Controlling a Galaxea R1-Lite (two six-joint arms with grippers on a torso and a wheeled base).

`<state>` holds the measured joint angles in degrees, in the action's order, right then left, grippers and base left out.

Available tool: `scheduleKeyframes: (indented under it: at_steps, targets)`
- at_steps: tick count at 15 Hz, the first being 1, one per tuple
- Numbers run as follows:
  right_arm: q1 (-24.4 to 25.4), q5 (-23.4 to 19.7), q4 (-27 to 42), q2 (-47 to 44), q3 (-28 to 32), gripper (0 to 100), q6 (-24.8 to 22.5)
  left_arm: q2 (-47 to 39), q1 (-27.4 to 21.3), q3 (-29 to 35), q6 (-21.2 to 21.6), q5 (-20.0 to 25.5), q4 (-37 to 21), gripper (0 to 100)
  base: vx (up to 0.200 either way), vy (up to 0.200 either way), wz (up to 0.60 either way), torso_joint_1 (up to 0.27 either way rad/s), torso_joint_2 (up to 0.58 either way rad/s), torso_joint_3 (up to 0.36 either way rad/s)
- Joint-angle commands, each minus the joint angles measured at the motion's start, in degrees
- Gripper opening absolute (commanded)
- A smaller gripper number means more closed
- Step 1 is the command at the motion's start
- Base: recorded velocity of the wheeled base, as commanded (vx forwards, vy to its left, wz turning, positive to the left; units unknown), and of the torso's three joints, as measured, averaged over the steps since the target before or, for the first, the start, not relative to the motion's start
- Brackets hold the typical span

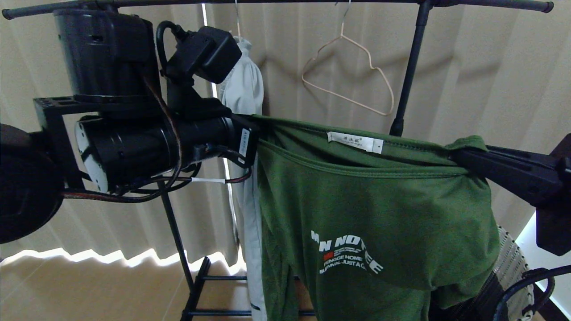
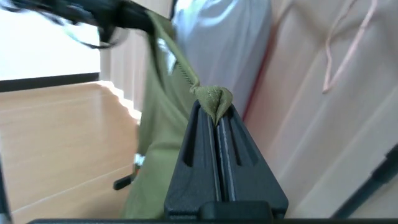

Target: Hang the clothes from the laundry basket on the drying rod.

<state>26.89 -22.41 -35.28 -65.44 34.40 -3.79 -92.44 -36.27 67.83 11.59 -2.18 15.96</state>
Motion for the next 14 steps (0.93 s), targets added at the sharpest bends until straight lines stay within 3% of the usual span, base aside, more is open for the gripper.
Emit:
scheduleKeyframes:
  at_steps: [1,4,7,14]
  targets:
    - [1.32,-0.01,-0.05,0.75,-0.74,0,0.01,-2.83,1.11,1.61,-0.08,-0.02,0.04,0,0.0,0.0,0.0,0.0,0.0,0.0]
    - [1.06,0.35,-0.05,-0.65,-0.48,0,-0.25,-2.66,1.11,1.43,-0.26,-0.02,0.04,0,0.0,0.0,0.0,0.0,0.0,0.0]
    - [-2.28,0.35,-0.93,-4.08,0.14,0,-4.03,0.6,1.11,-0.68,-0.08,-0.63,-0.4,0,0.0,0.0,0.0,0.0,0.0,0.0]
    - [-4.66,0.52,-11.13,-18.5,9.37,0,-4.21,10.35,0.67,-6.31,0.01,-0.1,-3.65,0,0.0,0.0,0.0,0.0,0.0,0.0]
